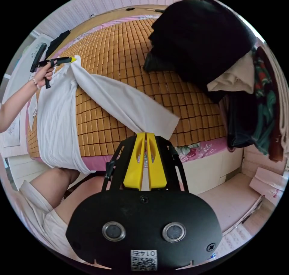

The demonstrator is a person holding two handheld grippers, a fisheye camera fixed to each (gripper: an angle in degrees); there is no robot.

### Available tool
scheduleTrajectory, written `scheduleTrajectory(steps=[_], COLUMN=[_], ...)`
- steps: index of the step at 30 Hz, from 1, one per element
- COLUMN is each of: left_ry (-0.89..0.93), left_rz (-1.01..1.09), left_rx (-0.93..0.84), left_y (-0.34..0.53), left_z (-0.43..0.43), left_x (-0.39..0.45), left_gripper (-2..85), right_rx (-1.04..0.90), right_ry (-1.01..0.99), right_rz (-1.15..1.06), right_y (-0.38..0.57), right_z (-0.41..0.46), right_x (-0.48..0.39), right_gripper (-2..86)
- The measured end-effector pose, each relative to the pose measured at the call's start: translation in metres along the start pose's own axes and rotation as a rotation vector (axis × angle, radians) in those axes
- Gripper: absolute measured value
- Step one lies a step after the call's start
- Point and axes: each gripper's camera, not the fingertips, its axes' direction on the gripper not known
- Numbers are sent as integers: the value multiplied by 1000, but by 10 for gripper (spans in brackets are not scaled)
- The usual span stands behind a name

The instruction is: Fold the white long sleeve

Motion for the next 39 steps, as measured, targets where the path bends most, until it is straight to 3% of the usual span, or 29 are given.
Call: scheduleTrajectory(steps=[4, 8, 11, 18, 21, 24, 29, 34, 39], left_ry=[43, -17, -10, 3, 14, 27, 94, 162, 162], left_rz=[-15, -45, -88, -69, -87, -104, -176, -269, -364], left_rx=[49, 15, -55, -39, -34, -27, -16, 49, 149], left_y=[-14, -37, -51, -69, -78, -89, -111, -113, -55], left_z=[-11, 11, 27, -1, -16, -33, -67, -128, -232], left_x=[5, 9, 4, 10, 13, 16, 16, 18, 19], left_gripper=[-10, -10, -9, -7, -6, -4, 37, 61, 62], right_rx=[67, -30, -81, 36, -21, -127, -90, -136, -188], right_ry=[47, 160, 84, 46, -77, 17, 17, 117, 230], right_rz=[-43, 37, 124, 289, 340, 357, 336, 326, 259], right_y=[-29, -66, -73, -71, -67, -57, -41, -42, -38], right_z=[-39, 51, 93, 130, 175, 222, 271, 308, 331], right_x=[38, 95, 120, 139, 152, 156, 193, 219, 225], right_gripper=[1, 7, 59, 102, 125, 89, 23, 45, 53])
